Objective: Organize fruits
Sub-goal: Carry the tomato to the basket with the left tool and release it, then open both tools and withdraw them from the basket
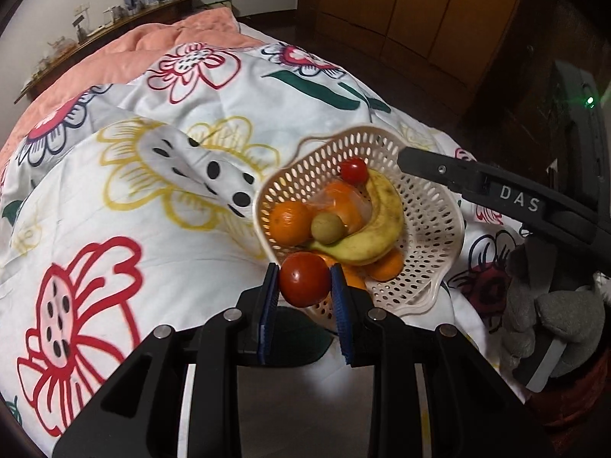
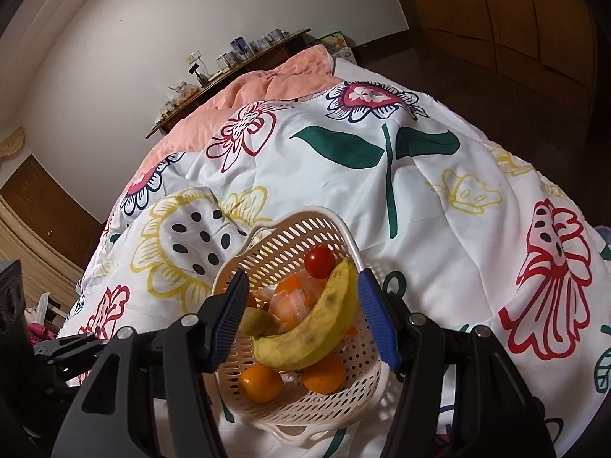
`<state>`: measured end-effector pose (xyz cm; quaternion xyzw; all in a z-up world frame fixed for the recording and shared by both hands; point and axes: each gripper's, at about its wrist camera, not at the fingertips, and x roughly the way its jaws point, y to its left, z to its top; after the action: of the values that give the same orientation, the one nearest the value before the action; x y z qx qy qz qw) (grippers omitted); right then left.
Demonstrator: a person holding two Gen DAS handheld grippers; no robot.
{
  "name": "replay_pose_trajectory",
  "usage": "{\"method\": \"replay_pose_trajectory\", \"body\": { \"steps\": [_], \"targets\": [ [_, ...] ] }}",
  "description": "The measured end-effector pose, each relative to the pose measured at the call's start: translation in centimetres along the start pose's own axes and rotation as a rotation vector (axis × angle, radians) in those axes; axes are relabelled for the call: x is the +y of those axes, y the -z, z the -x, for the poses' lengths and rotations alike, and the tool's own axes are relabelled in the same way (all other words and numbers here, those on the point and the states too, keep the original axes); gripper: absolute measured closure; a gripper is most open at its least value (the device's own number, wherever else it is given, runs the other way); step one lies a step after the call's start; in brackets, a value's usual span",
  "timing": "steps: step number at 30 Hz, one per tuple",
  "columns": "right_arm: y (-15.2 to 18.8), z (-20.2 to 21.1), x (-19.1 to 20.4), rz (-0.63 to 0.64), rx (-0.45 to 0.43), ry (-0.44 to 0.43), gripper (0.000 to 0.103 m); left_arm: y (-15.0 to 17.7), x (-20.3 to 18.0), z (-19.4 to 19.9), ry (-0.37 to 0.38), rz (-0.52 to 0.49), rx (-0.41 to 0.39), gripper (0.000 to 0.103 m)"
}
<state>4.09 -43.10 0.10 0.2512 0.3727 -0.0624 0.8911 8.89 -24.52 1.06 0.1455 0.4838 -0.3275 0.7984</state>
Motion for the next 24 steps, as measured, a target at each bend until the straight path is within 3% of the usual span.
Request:
{"method": "replay_pose_trajectory", "body": {
  "steps": [14, 16, 18, 24],
  "targets": [
    [0.33, -0.51, 0.24, 0.001, 0.013, -0.015, 0.044, -0.08, 0.30, -0.30, 0.031, 0.021, 0.010, 0.074],
    [0.40, -0.57, 0.36, 0.003, 0.014, -0.016, 0.044, -0.09, 0.30, -0.29, 0.032, 0.023, 0.009, 0.069],
    [0.44, -0.58, 0.38, 0.004, 0.017, -0.019, 0.043, -0.11, 0.38, -0.19, 0.033, 0.031, 0.006, 0.055],
    [0.50, -0.58, 0.22, -0.003, 0.025, -0.022, 0.043, -0.15, 0.72, -0.18, 0.034, 0.052, 0.008, 0.052]
  ]
}}
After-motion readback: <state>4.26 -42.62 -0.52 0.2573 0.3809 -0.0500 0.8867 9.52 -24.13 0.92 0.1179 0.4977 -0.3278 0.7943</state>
